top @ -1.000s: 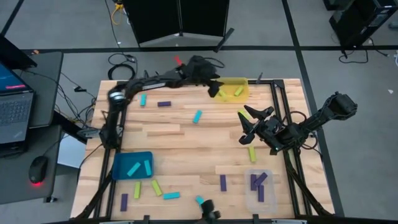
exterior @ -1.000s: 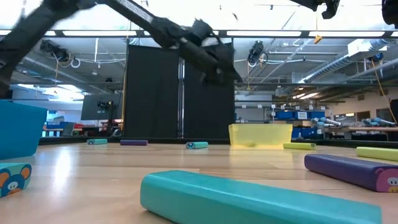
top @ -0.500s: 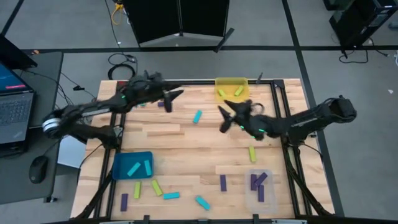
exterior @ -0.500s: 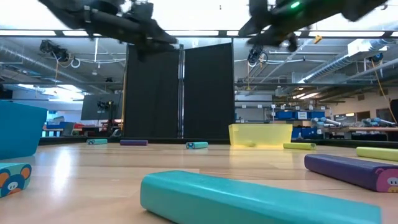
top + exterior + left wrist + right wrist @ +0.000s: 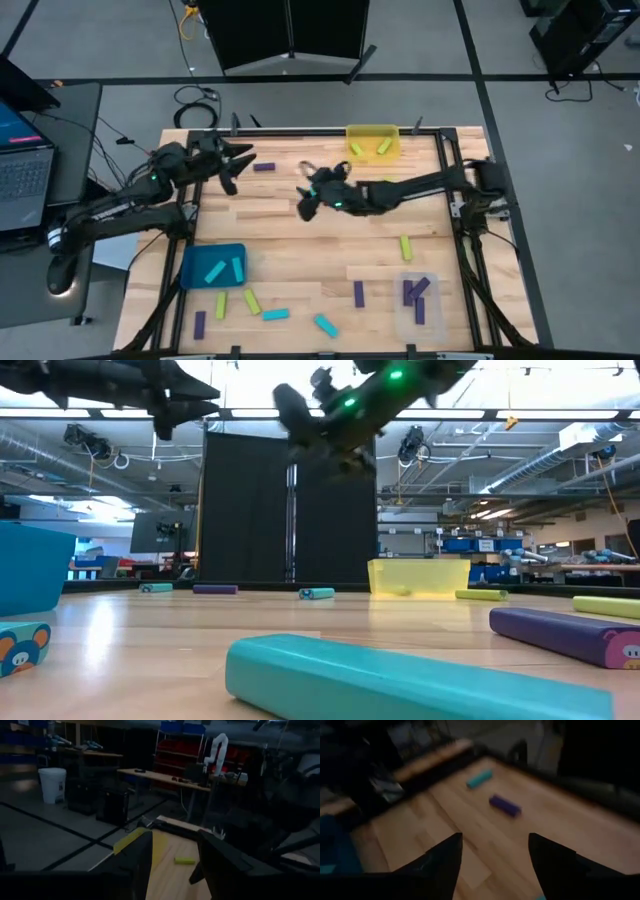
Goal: Sort blocks
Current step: Put the blue block into the dark blue bin
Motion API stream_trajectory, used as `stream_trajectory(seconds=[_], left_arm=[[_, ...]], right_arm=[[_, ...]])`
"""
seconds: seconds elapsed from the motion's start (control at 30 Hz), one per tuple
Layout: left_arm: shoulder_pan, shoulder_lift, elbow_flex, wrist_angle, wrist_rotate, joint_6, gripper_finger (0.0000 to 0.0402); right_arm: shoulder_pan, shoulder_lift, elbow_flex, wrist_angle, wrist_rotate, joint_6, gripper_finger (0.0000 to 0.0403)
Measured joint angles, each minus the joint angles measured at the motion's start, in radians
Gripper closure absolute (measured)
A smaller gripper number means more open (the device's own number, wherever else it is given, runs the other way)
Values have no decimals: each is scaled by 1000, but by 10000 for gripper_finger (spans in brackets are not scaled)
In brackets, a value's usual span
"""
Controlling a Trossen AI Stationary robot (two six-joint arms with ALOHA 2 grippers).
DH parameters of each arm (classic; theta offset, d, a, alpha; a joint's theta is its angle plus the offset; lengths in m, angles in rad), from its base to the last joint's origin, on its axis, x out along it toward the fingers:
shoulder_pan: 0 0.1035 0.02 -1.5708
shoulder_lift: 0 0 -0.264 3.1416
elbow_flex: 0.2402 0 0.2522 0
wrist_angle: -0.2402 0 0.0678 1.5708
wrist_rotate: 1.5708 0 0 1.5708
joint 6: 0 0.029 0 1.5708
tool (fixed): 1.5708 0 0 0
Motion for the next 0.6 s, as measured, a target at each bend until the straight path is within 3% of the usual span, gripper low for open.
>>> stream_trajectory(seconds=[0.17,0.33,0.6], left_arm=[[0,-48,0,-102,0,22,237],[0,-56,0,-140,0,46,237],[0,-56,0,-139,0,71,237]], right_arm=[[-31,138,208,-340,-45,223,125],[-76,250,351,-672,-103,476,117],[-115,340,403,-630,-179,518,109]])
